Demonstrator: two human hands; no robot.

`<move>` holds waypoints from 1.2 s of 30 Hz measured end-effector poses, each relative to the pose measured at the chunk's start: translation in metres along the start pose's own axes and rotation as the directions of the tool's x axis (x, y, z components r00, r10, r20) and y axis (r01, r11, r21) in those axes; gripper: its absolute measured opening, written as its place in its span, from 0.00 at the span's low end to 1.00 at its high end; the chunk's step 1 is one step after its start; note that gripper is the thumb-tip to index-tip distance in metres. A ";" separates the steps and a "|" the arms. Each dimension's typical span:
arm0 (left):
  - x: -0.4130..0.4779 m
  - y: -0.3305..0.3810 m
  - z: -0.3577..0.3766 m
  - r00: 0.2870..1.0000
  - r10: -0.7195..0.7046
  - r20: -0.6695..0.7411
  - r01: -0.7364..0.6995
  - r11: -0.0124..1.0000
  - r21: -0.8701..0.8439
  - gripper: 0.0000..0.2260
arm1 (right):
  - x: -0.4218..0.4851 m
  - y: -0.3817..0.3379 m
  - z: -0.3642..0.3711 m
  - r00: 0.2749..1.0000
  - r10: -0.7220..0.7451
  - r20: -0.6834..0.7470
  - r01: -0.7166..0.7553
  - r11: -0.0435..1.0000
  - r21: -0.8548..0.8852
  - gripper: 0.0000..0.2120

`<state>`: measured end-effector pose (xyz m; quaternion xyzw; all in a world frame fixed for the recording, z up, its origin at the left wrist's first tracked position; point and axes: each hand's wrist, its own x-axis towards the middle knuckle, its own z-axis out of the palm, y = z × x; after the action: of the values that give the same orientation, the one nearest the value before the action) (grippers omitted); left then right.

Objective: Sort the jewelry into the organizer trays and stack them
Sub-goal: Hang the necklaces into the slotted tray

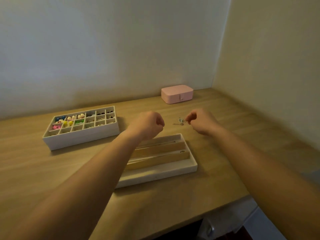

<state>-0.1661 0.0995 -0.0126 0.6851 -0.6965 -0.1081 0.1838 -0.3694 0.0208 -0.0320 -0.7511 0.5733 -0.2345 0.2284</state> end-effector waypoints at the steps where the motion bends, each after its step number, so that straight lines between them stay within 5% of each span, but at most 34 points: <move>1: 0.012 0.003 0.004 1.000 -0.009 0.000 0.009 1.000 -0.004 0.07 | 0.009 0.004 0.003 1.000 0.002 0.000 -0.002 1.000 -0.003 0.14; 7: 0.059 0.012 0.026 0.999 -0.050 0.012 0.051 0.990 -0.134 0.08 | 0.042 0.012 0.021 0.997 -0.026 0.067 0.023 0.999 0.032 0.07; 14: 0.077 0.000 0.027 0.991 -0.090 -0.096 0.061 0.960 -0.272 0.08 | 0.060 0.007 0.035 0.981 -0.071 0.179 0.105 0.976 -0.190 0.02; 20: 0.072 -0.013 0.020 0.980 -0.164 -0.109 0.109 0.912 -0.397 0.07 | 0.056 -0.002 0.035 0.964 -0.036 0.262 0.133 0.923 -0.361 0.08; 26: 0.049 -0.011 0.009 0.957 -0.213 -0.196 0.066 0.820 -0.569 0.08 | 0.047 -0.014 0.014 0.996 -0.056 0.064 0.049 0.994 0.097 0.08; 31: 0.028 0.001 -0.001 0.942 -0.214 -0.260 -0.004 0.765 -0.645 0.07 | 0.037 -0.038 -0.002 0.994 -0.114 0.000 0.104 0.910 0.402 0.09; 36: 0.010 0.005 -0.012 0.964 -0.136 -0.227 -0.070 0.696 -0.715 0.09 | 0.021 -0.072 -0.010 0.971 -0.234 -0.046 0.223 0.825 0.519 0.09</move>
<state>-0.1657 0.0907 0.0009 0.5799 -0.5558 -0.2824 0.5245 -0.3162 0.0174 0.0221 -0.7266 0.3921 -0.3990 0.3989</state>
